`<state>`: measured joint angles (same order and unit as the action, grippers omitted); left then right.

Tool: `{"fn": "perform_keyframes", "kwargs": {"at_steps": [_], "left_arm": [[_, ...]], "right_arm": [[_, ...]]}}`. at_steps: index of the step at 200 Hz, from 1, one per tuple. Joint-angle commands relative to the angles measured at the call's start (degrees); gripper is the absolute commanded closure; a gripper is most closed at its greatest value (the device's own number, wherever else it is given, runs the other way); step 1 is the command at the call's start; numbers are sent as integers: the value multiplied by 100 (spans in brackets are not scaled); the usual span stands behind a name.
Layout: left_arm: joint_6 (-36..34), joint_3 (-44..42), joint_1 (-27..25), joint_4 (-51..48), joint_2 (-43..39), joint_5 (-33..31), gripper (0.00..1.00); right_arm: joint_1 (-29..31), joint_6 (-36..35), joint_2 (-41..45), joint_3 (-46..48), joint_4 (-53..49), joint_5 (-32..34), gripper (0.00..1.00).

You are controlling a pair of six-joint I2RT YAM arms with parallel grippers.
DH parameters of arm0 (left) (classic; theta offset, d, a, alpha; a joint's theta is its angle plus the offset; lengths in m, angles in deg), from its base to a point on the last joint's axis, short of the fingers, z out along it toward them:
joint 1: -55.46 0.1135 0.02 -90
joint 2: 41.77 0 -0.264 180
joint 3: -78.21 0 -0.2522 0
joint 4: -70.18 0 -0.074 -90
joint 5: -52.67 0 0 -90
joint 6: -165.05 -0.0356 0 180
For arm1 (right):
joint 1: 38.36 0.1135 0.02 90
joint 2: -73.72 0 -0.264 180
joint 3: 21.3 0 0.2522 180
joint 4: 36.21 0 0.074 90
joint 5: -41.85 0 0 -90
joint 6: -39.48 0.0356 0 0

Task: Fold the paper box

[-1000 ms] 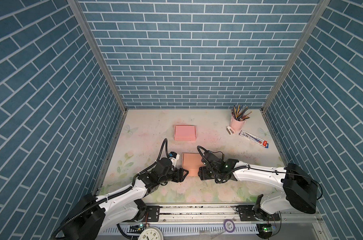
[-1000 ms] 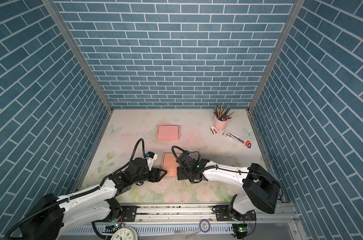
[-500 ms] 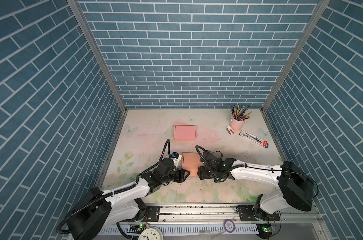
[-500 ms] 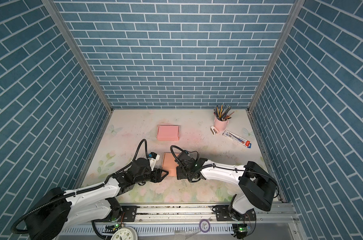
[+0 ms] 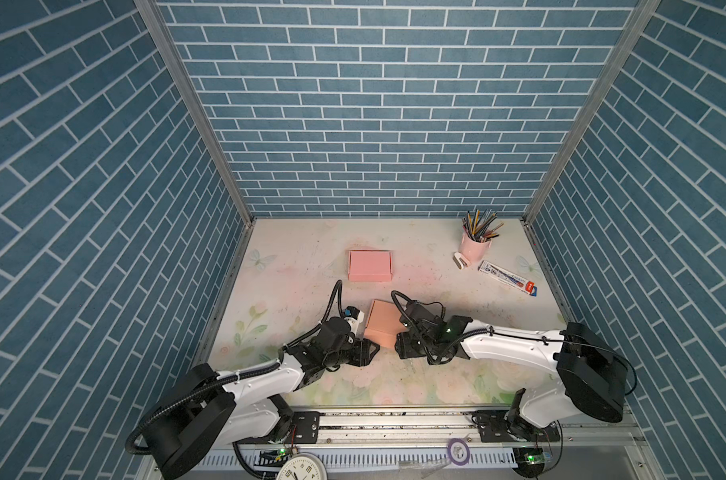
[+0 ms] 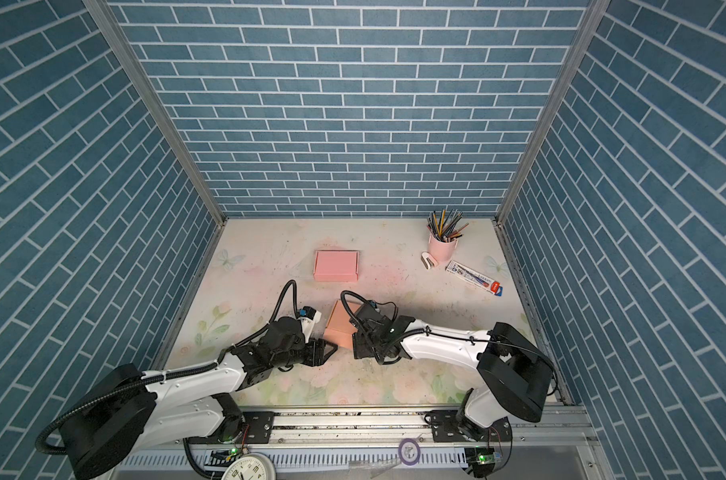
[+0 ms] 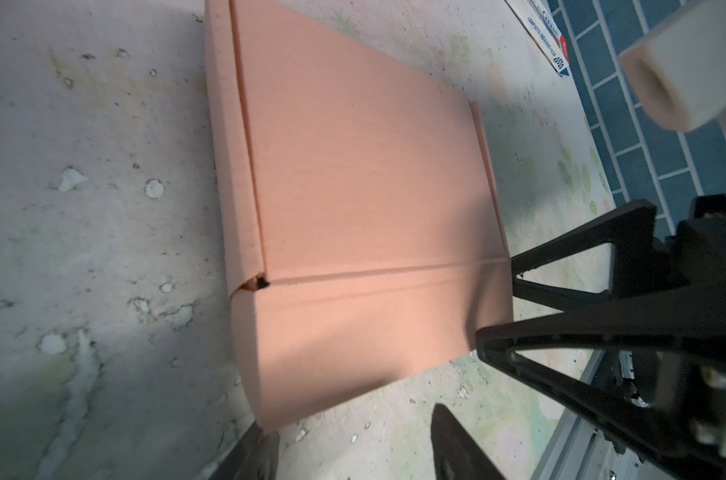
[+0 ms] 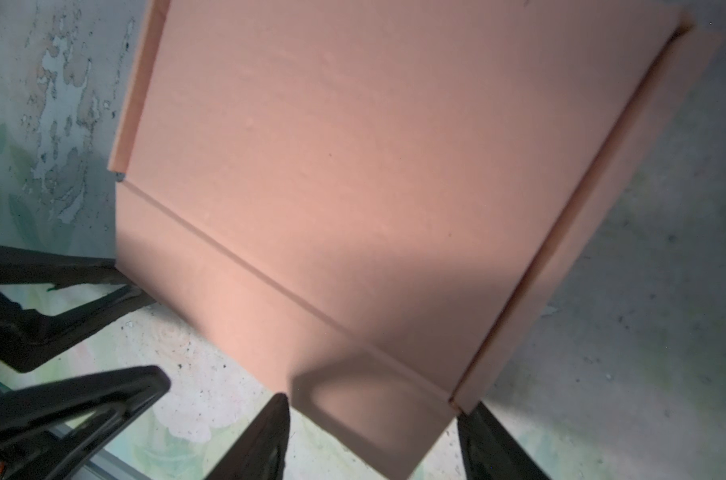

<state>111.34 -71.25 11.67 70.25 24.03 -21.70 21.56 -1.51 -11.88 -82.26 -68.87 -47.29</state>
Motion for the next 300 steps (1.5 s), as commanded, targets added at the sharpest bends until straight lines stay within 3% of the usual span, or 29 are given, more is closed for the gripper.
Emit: {"fn": "perform_keyframes", "kwargs": {"at_steps": [1,53,108,203,300], "left_arm": [[-104,-53,-15,-296,-380,-123,41],[-261,318,41,-1202,-873,-130,41],[-304,669,519,-1479,-884,124,44],[-829,1193,727,-1179,274,109,42],[-852,1116,713,-748,749,295,41]], "right_arm": [[-24,-5,212,-99,-270,89,35],[-37,108,949,252,-231,72,32],[-413,-73,1131,452,225,-231,31],[-772,-238,788,651,810,-722,29],[-776,-296,248,647,1195,-950,29]]}}
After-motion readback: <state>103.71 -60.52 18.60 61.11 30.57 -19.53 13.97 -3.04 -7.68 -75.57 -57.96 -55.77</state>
